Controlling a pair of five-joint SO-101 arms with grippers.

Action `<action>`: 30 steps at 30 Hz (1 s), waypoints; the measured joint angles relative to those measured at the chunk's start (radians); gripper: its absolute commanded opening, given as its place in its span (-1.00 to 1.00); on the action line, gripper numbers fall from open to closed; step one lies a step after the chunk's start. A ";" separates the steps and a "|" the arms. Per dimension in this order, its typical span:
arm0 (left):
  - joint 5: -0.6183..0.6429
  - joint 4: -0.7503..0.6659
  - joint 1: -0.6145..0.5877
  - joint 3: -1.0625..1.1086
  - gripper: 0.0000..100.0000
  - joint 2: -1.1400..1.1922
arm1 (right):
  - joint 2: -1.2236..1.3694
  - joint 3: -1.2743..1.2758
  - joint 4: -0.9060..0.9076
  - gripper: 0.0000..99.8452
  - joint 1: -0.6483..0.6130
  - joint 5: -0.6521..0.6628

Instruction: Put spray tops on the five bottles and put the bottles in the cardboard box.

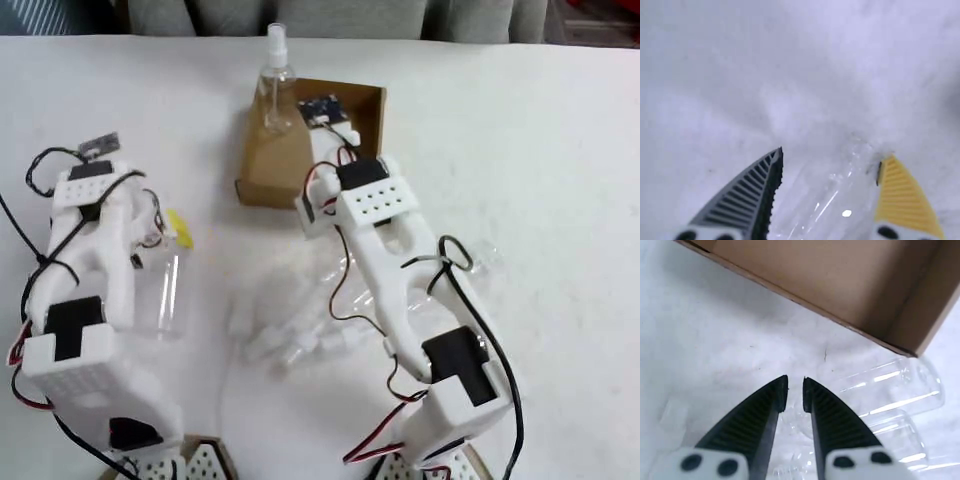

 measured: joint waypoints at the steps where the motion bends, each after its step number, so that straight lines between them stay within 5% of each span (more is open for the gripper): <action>1: 0.006 0.000 -0.005 -0.005 -0.41 0.000 | 0.000 0.000 0.000 -0.95 0.000 0.000; 6: 0.002 0.002 -0.012 -0.046 -0.41 0.000 | 0.000 0.000 0.000 -0.95 0.000 0.000; 12: -0.206 0.058 0.000 -0.071 -0.41 0.000 | 0.000 0.000 0.000 -0.95 0.000 0.000; 20: -0.333 0.087 0.044 -0.068 -0.40 -0.011 | 0.000 0.000 0.000 -0.95 0.000 0.000; 30: -0.362 -0.025 0.089 0.170 -0.40 -0.192 | 0.000 0.000 0.000 -0.95 0.000 0.000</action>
